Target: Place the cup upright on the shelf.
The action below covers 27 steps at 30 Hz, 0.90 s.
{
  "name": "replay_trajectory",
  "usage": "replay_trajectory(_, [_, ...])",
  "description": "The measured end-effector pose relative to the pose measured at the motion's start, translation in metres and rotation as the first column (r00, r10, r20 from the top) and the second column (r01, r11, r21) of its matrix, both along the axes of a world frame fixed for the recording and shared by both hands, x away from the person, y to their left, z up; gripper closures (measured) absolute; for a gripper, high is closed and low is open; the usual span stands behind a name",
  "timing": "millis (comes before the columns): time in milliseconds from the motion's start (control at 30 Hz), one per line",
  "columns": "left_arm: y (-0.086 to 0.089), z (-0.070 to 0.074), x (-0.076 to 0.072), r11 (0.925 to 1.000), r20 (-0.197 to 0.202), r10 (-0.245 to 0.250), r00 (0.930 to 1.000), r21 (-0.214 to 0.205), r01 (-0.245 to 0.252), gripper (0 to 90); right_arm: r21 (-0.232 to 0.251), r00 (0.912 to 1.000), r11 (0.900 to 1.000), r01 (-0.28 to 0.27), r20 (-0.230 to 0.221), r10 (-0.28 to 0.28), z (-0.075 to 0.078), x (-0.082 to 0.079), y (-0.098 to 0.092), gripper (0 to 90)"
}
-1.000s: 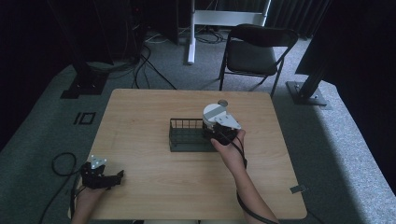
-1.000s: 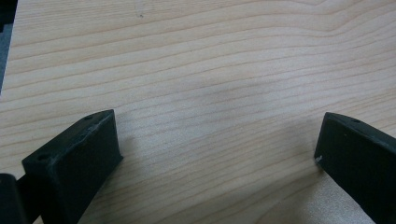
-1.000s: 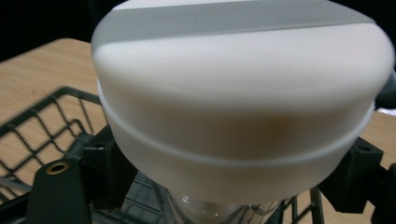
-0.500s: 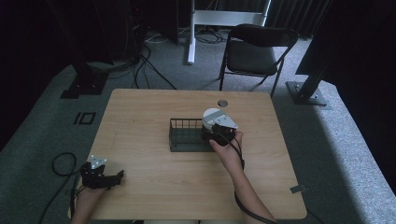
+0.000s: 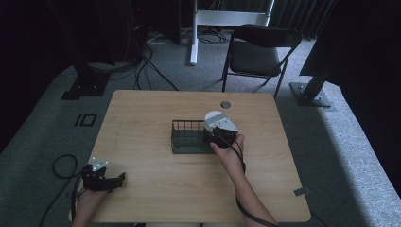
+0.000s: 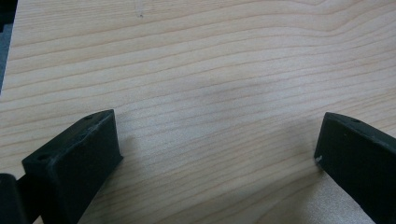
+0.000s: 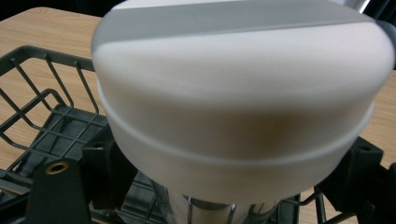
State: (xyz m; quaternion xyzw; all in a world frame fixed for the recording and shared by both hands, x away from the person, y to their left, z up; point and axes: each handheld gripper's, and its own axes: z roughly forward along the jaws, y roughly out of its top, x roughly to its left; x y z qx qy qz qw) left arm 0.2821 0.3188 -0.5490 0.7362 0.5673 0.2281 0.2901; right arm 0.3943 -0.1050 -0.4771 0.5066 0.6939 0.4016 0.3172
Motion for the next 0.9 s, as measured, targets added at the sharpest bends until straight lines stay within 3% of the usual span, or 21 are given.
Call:
replay_trajectory(167, [0.000, 0.000, 0.000, 1.0000, 0.000, 0.000, 1.0000, 0.000, 0.000, 0.2, 0.029, 1.0000, 0.9996, -0.005, -0.002, 0.005, -0.001, -0.001, -0.002, 18.2])
replay_trajectory(400, [0.000, 0.000, 0.000, 1.0000, 0.000, 0.000, 1.0000, 0.000, 0.000, 0.2, 0.058, 0.9989, 0.9976, -0.037, 0.030, 0.035, -0.005, -0.003, -0.005, 16.4])
replay_trajectory(900, [0.000, 0.000, 0.000, 1.0000, 0.000, 0.000, 1.0000, 0.000, 0.000, 0.2, 0.064, 0.9967, 0.9958, -0.066, 0.050, 0.063, -0.003, -0.014, -0.014, 12.4])
